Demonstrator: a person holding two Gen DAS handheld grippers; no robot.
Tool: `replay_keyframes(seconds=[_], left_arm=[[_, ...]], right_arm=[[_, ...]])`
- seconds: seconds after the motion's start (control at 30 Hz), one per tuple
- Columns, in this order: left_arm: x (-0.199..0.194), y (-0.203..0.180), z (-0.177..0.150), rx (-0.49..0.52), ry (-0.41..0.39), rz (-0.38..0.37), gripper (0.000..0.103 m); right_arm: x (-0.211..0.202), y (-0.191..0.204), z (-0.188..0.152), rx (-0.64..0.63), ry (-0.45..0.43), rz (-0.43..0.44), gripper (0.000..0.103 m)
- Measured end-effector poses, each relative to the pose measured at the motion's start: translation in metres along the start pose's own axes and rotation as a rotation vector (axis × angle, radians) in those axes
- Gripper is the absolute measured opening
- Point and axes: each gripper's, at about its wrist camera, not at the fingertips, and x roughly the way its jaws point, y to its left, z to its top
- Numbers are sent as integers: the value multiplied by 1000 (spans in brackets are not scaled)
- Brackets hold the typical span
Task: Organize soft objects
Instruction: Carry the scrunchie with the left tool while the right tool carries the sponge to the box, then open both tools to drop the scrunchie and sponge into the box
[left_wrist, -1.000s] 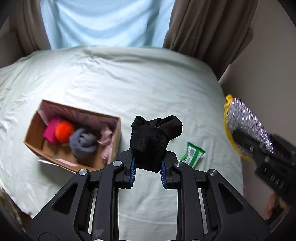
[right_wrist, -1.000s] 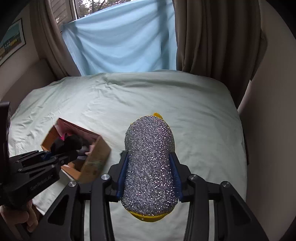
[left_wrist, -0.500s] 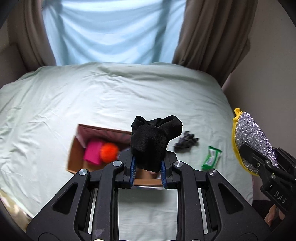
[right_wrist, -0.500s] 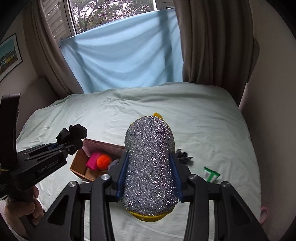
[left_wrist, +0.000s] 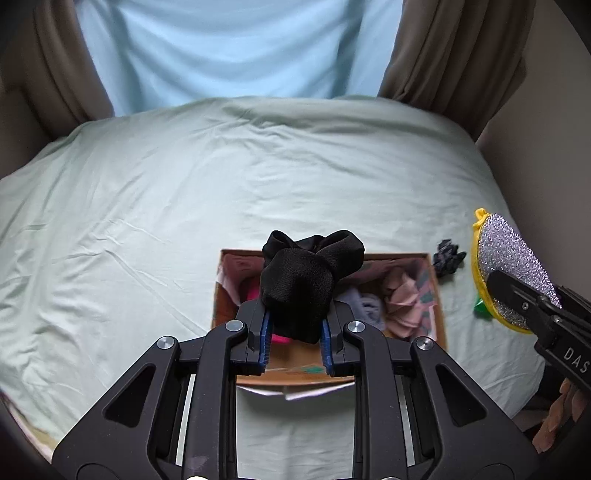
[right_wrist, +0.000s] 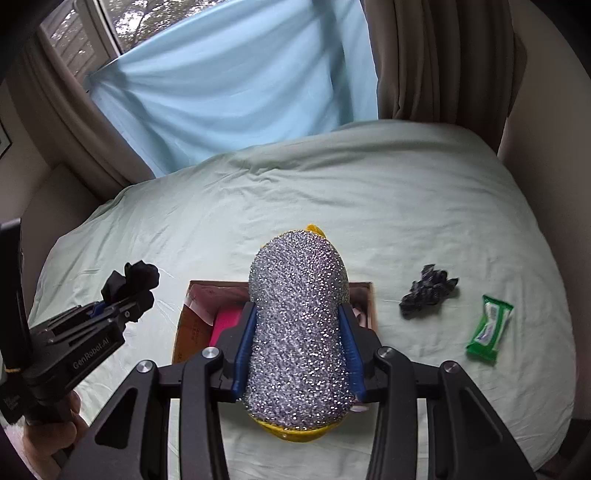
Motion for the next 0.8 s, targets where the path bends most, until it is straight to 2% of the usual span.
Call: replay_keyframes(seconds=[0.37,0.57,0.73,0.77,0.8], left_arm=[[94,20,-14,48,126,17,18],[123,17,-26,71,186,34,18],[132,11,-31,114,210,53,18],[132,9,-31,118,211,51,19],[131,7,-31,123,208,43,24]], right_arm=[[99,11,-8,100,124,-8,41],[142,0,-15,147,183,-28,42],[155,-3,-23,174,195,-56,51],[156,-4,-24,176,185,-63,55],[156,-4,-24,181,176,-62,62]])
